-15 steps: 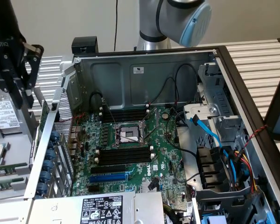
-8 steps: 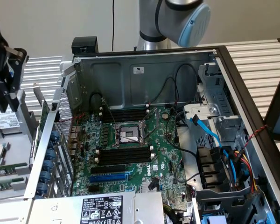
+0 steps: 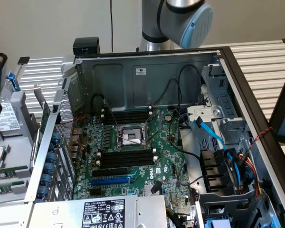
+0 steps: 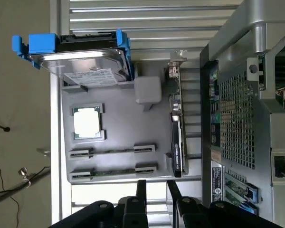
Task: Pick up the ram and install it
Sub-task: 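Reach for the ram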
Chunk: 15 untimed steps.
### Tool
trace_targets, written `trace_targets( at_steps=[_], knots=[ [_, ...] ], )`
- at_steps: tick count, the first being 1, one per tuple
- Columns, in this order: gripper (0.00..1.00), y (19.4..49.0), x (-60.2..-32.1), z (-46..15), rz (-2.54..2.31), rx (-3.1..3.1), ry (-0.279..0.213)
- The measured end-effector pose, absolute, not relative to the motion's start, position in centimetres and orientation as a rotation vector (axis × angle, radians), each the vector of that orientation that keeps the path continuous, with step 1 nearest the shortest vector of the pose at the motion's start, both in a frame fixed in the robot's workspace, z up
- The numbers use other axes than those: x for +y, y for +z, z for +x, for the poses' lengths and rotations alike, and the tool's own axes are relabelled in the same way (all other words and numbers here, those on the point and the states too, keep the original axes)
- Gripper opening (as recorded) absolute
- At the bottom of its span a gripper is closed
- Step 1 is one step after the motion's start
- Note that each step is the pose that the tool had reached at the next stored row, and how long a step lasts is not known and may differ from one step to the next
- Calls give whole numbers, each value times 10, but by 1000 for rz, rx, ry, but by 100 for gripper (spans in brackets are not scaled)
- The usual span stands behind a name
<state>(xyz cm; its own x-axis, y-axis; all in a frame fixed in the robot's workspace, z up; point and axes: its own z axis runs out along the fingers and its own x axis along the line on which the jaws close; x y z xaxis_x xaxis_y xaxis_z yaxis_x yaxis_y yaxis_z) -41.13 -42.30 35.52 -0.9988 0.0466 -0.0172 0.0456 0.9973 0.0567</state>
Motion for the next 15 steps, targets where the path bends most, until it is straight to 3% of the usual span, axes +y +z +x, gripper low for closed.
trace_targets(
  at_steps=[8,15],
  knots=[
    [31,355,-423,-452,71,3123,88],
    [31,355,-423,-452,-9,3125,89]
  ],
)
